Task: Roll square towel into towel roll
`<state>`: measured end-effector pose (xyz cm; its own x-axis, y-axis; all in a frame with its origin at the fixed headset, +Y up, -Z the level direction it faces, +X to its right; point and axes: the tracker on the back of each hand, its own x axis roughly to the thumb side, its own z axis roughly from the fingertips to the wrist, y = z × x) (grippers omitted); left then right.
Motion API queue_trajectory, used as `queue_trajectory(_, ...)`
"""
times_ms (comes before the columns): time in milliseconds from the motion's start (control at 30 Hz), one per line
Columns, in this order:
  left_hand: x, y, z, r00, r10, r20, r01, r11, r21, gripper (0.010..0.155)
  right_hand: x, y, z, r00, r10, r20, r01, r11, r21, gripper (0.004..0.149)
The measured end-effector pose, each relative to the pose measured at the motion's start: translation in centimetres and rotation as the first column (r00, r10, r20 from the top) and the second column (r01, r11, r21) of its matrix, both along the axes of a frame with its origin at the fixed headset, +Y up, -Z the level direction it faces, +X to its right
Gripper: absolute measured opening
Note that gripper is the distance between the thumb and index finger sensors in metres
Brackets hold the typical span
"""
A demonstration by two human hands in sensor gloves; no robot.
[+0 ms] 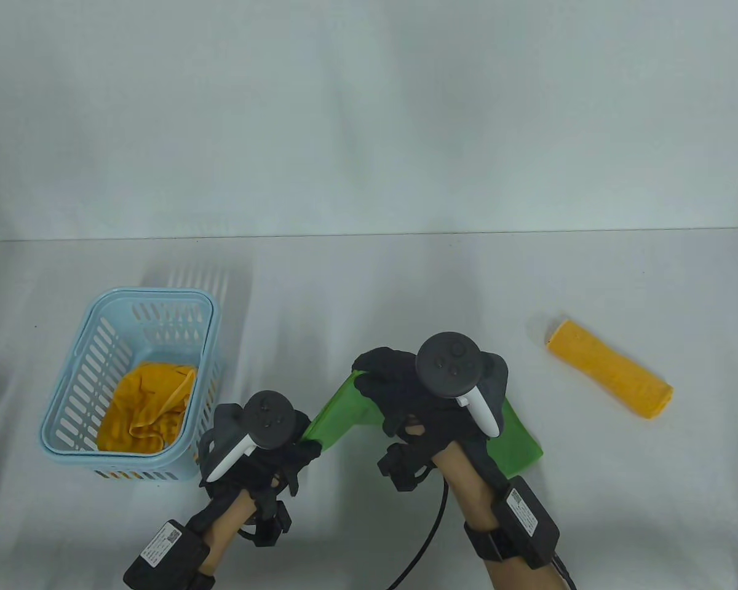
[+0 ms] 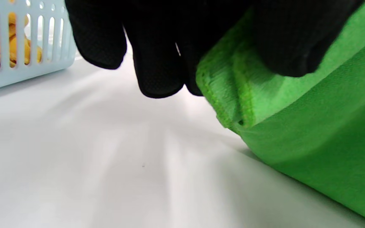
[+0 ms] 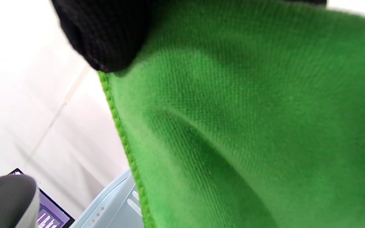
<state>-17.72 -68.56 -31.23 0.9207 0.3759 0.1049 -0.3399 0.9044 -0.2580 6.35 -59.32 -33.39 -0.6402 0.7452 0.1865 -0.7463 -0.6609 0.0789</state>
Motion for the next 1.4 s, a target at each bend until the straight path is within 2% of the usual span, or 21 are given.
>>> queue_trajectory(300,0.1,0.0,-0.1,0.999,0.025,0.022,-0.024,0.999,-0.033,0.044,0.2,0.0,-0.1,0.999,-0.030,-0.011,0.030,0.999,-0.015,0.041)
queue_trajectory(400,0.3,-0.8,-0.1,0.997,0.015,0.075,-0.007,0.994,-0.105,0.062,0.0,0.0,0.0,0.999,-0.034,-0.007,0.034,0.999,-0.011,0.041)
queue_trajectory(467,0.5,-1.1,-0.1,0.997,-0.003,0.073,0.011,0.994,-0.113,0.075,-0.1,0.0,0.0,0.999,-0.041,-0.006,0.041,0.999,-0.013,0.042)
queue_trajectory(567,0.8,-1.3,-0.2,0.998,-0.042,0.040,0.046,0.995,-0.092,0.081,-0.4,0.0,0.1,0.999,-0.050,-0.005,0.050,0.999,-0.015,0.042)
queue_trajectory(700,1.3,-1.5,-0.2,0.995,-0.094,-0.026,0.093,0.995,-0.042,0.076,-0.7,-0.2,0.2,0.999,-0.054,0.006,0.054,0.998,-0.014,0.042)
queue_trajectory(800,1.5,-1.2,-0.2,0.992,-0.101,-0.080,0.102,0.995,0.012,0.060,-1.0,-0.4,0.2,0.999,-0.053,0.002,0.054,0.998,-0.019,0.042)
queue_trajectory(900,1.5,-0.9,-0.1,0.995,-0.076,-0.058,0.077,0.997,0.014,0.042,-1.0,-0.4,0.2,0.999,-0.053,0.006,0.053,0.998,-0.016,0.042)
queue_trajectory(1033,1.3,0.0,0.1,0.999,-0.014,-0.036,0.015,0.999,0.030,0.041,-0.4,-0.3,0.1,0.997,-0.081,0.007,0.081,0.996,-0.033,0.041)
queue_trajectory(1233,-0.6,3.1,0.3,0.991,0.119,-0.068,-0.110,0.986,0.124,0.043,1.0,1.0,-0.1,0.990,-0.135,-0.044,0.129,0.984,-0.122,0.042)
queue_trajectory(1400,-2.6,6.3,-0.3,0.956,0.280,-0.086,-0.262,0.949,0.173,0.041,3.2,3.3,0.3,0.996,-0.091,0.012,0.091,0.994,-0.054,0.043)
